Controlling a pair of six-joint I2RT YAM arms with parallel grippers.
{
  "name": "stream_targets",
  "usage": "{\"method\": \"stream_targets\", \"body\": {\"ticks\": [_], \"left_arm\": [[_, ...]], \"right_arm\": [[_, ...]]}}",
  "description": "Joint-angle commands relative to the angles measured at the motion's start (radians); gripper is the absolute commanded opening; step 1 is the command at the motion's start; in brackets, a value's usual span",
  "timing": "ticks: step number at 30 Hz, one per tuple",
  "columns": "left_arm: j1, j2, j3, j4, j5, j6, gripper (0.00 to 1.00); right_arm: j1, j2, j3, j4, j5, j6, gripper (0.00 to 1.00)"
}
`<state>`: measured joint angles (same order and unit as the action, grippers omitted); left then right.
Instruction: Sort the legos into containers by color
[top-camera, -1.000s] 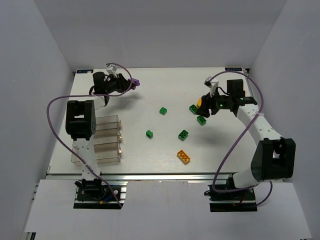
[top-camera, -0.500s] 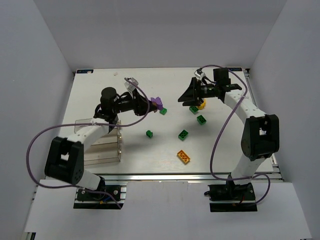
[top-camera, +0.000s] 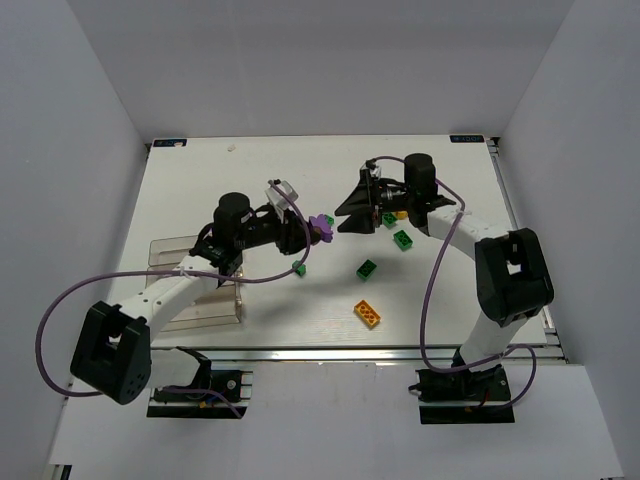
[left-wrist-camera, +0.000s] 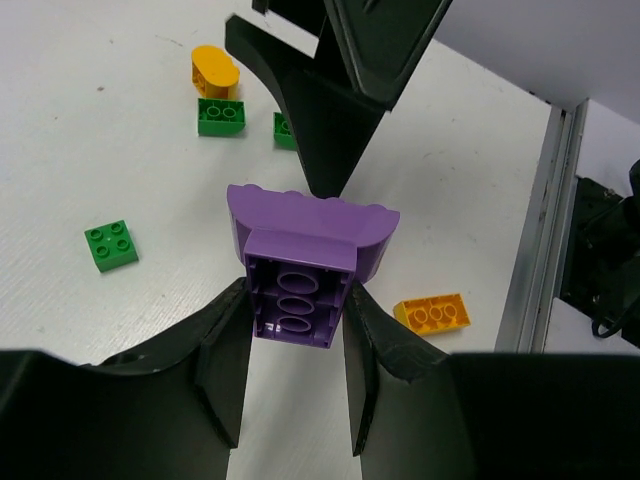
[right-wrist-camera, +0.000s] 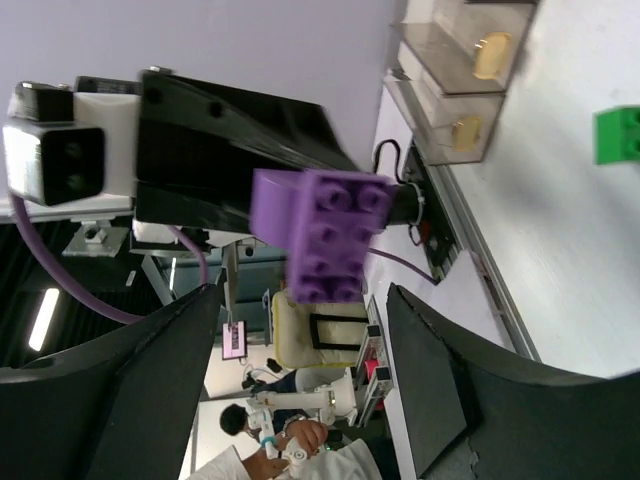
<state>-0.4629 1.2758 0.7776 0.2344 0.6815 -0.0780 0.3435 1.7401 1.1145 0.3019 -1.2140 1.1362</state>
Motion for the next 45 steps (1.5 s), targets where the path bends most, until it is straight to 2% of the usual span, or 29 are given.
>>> {"method": "stream_targets", "body": {"ticks": [1,10,14,19,23,28,35,40,43,45], "left_arm": [[-0.029,-0.001,0.012,-0.009,-0.052,0.041,0.0],[-0.068,0.033,0.032,0.028,-0.085,0.032,0.0],[-0.077,0.017,0.025,0.023,-0.114,0.037,0.0],[-0.077,-0.012,0.023,-0.012,-0.145,0.055,0.0],[-0.077,-0.029,0.022,-0.03,-0.16,0.066,0.0],[-0.077,-0.039,0.02,0.002,-0.145,0.047,0.0],[-0.077,-0.035,0.011,0.074,-0.106,-0.006,0.0],[-0.086,-0.023,-0.003,0.16,-0.096,-0.045,0.0],[-0.086,-0.013,-0.001,0.195,-0.097,-0.063,0.0],[-0.086,-0.007,0.002,0.192,-0.097,-0.063,0.0]], "right_arm": [[0.029,-0.071,0.005,0.232,-0.036,0.16,0.73],[0.054,-0.074,-0.031,0.111,-0.005,0.091,0.68],[0.048,-0.079,-0.01,-0.019,0.022,-0.019,0.69],[0.049,-0.083,0.08,-0.33,0.102,-0.306,0.72],[0.051,-0.088,0.102,-0.417,0.162,-0.397,0.73],[0.054,-0.063,0.074,-0.38,0.136,-0.357,0.72],[0.06,-0.018,0.045,-0.091,0.01,-0.144,0.67],[0.069,0.002,0.03,0.029,-0.018,-0.024,0.63],[0.066,0.003,0.004,0.098,-0.021,0.033,0.58],[0.066,-0.002,-0.005,0.126,-0.019,0.062,0.44]]}}
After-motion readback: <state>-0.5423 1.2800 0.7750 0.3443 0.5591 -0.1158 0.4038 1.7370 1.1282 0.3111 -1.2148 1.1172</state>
